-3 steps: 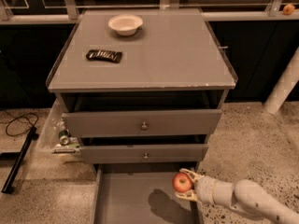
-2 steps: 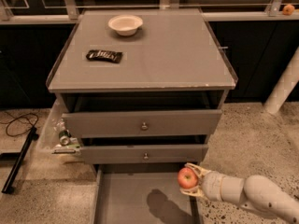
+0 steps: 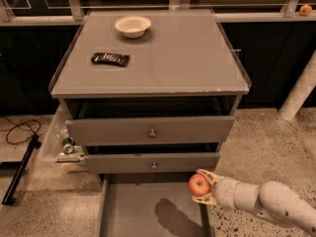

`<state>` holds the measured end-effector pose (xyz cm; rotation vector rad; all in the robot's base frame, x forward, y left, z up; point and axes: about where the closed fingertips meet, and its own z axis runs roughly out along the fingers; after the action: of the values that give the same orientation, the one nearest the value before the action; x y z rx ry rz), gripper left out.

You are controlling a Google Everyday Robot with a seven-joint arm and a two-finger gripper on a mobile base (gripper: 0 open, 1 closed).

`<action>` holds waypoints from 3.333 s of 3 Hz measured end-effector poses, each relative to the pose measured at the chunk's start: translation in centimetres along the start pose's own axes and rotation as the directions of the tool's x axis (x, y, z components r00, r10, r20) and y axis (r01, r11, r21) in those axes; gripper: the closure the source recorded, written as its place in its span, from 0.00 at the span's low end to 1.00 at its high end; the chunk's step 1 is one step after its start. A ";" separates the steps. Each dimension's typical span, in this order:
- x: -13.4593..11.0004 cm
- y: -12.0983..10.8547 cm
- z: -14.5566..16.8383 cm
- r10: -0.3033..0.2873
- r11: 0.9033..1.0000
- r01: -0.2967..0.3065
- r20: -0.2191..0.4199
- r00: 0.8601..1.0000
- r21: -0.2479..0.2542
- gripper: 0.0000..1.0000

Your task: Pick apple from bottom drawer and place on counter

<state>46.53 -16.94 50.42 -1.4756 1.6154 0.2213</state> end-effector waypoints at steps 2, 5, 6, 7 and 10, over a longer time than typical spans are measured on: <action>-5.3 -3.4 -4.8 -0.155 0.985 0.156 -0.015 0.988 0.070 1.00; -18.0 -16.1 -17.0 -0.465 0.885 0.464 -0.115 0.878 -0.032 1.00; -22.5 -17.8 -19.6 -0.505 0.861 0.508 -0.102 0.857 0.010 1.00; -22.5 -17.8 -19.6 -0.506 0.861 0.509 -0.102 0.857 0.009 1.00; -29.4 -29.7 -14.0 -0.515 0.856 0.516 0.094 0.852 0.014 1.00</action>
Offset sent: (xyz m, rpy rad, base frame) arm 0.0046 -0.0161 0.1861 -0.1701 -0.3294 0.0730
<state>61.69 -13.53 91.71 -1.8214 1.0881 -0.0080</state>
